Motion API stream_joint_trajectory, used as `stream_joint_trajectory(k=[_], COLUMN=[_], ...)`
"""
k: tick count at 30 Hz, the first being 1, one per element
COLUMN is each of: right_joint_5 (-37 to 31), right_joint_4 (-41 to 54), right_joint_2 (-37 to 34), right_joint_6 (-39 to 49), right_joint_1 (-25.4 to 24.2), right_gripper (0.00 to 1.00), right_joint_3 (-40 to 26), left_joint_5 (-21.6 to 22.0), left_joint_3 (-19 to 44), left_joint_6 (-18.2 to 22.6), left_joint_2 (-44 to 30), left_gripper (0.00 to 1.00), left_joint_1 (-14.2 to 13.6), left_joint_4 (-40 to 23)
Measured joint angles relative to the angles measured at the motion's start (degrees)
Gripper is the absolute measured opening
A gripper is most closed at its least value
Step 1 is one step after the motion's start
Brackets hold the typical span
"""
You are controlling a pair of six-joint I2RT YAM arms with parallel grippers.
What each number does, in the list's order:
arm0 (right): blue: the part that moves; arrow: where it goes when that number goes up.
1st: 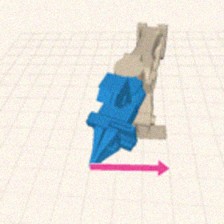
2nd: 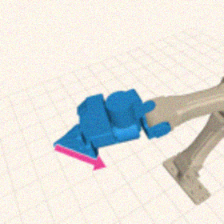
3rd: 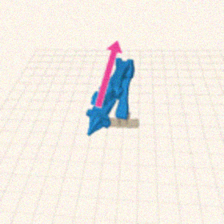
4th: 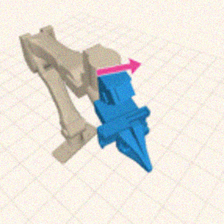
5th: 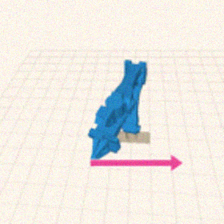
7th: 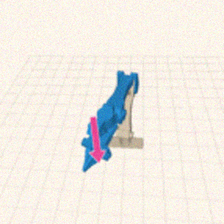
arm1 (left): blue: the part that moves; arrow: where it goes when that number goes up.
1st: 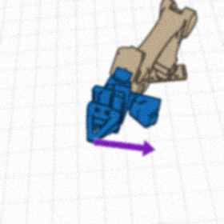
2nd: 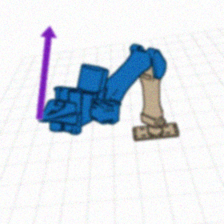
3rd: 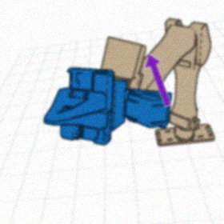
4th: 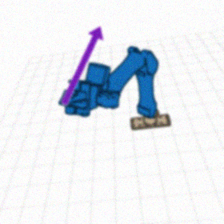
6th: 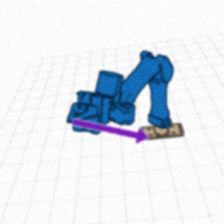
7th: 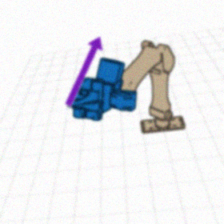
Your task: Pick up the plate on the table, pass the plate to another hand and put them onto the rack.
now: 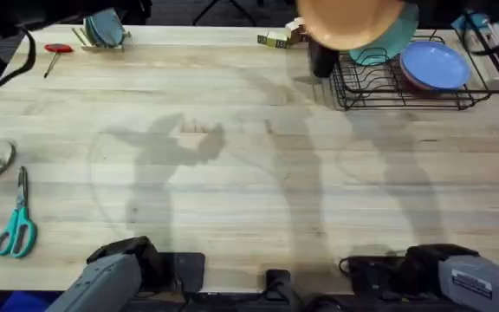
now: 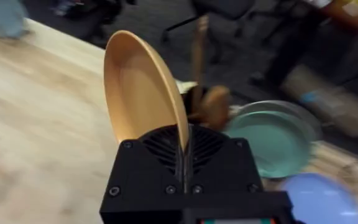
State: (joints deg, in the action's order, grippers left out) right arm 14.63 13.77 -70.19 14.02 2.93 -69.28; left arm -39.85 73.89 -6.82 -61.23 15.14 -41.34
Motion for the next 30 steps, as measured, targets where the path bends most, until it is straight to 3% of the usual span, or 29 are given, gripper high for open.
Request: stream_joint_trajectory(k=[11,23,30], right_joint_5=[-0.1,0.0,-0.1], right_joint_4=[-3.5,-3.5,-3.4], right_joint_2=[1.1,0.8,-3.6], right_joint_6=[19.6,49.3,65.6], right_joint_1=[-12.7,-14.9,-14.9], right_gripper=[0.029,0.029,0.029], right_joint_3=[0.0,0.0,0.0], left_joint_5=[0.0,0.0,0.4], left_joint_3=[0.0,0.0,0.0], left_joint_6=[0.3,0.4,0.4], left_joint_2=[-1.2,-1.5,-2.9], left_gripper=[0.995,0.995,0.995], left_joint_1=[0.0,0.0,0.0], left_joint_4=[-1.5,-1.5,-1.6])
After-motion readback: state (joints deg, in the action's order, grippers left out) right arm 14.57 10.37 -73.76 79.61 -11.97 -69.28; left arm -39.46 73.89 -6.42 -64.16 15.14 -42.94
